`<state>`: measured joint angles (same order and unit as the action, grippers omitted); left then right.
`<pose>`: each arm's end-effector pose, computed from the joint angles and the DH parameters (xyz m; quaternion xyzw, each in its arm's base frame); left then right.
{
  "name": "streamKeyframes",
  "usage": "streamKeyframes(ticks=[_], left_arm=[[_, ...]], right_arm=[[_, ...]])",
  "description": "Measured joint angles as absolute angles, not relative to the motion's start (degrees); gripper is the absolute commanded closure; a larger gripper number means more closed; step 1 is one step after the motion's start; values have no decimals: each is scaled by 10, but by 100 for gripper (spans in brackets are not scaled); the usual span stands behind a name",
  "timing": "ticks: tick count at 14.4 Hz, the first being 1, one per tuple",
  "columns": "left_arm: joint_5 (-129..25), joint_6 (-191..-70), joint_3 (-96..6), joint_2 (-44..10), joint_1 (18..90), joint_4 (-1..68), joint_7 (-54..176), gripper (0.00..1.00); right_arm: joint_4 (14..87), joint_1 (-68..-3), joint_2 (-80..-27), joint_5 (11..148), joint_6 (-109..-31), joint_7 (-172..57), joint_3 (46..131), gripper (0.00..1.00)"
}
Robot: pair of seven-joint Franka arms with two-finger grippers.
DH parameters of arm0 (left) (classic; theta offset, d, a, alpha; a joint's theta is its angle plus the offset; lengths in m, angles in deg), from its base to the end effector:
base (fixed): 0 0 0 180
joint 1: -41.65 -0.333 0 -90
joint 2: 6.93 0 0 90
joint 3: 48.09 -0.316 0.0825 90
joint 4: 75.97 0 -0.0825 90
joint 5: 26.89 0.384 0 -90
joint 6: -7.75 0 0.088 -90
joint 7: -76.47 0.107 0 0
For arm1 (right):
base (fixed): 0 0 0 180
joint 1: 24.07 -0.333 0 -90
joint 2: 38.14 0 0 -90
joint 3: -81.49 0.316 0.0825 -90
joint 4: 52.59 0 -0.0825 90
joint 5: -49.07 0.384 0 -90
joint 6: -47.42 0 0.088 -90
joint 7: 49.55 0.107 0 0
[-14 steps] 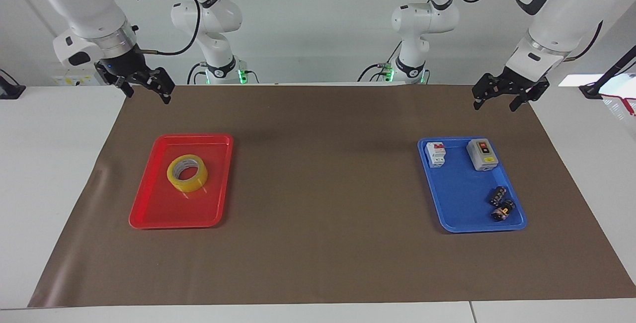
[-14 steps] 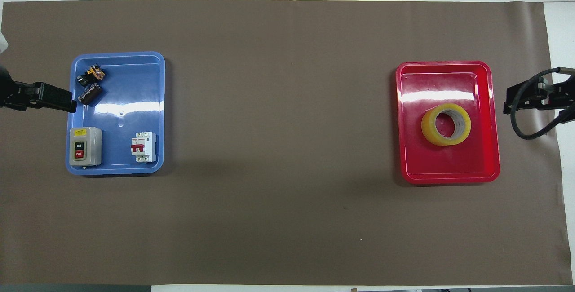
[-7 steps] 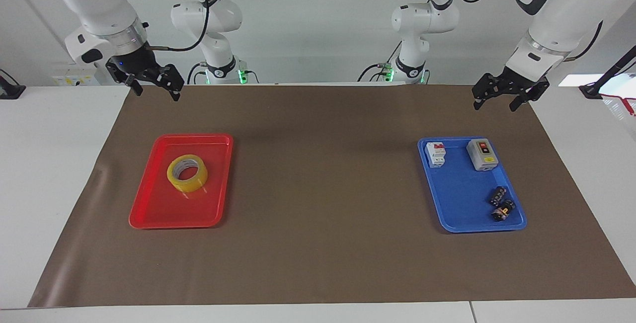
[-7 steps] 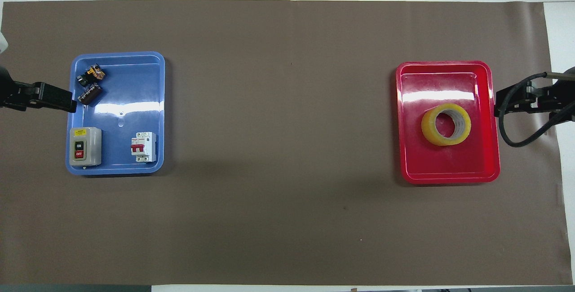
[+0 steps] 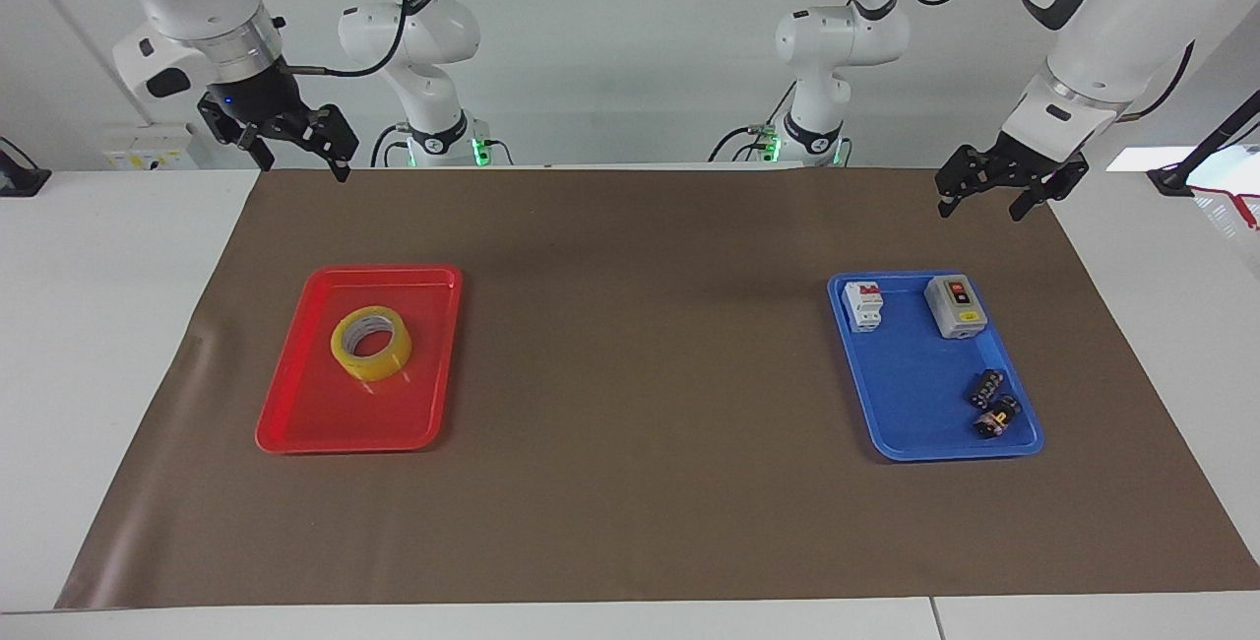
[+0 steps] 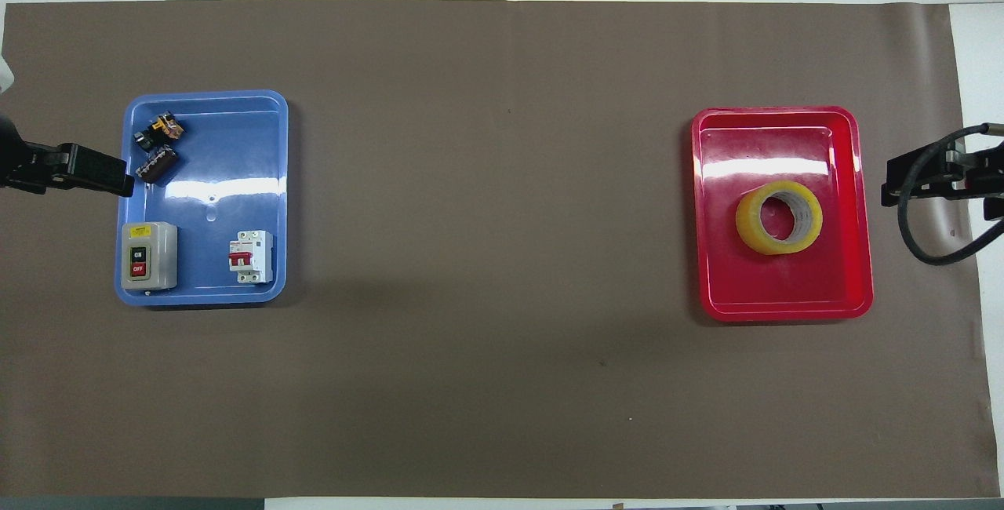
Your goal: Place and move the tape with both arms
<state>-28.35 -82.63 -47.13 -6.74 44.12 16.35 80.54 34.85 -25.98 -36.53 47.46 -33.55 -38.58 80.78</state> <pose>0.5518 -0.0358 0.6078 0.9977 -0.0651 -0.0152 0.0128 0.5291 0.0076 0.6474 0.9952 -0.0867 -0.0407 0.0182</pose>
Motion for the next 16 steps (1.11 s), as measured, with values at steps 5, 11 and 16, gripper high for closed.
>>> streamKeyframes(ticks=[5, 11, 16], left_arm=[[-283, -826, -471, -67, 441, 164, 805, 0], [-283, -826, -471, -67, 441, 164, 805, 0], [-283, -826, -471, -67, 441, 164, 805, 0]], right_arm=[[347, -260, -368, 464, -342, -410, 809, 0], [347, -262, -368, 464, -350, -416, 811, 0], [346, -262, -369, 464, -350, -436, 812, 0]])
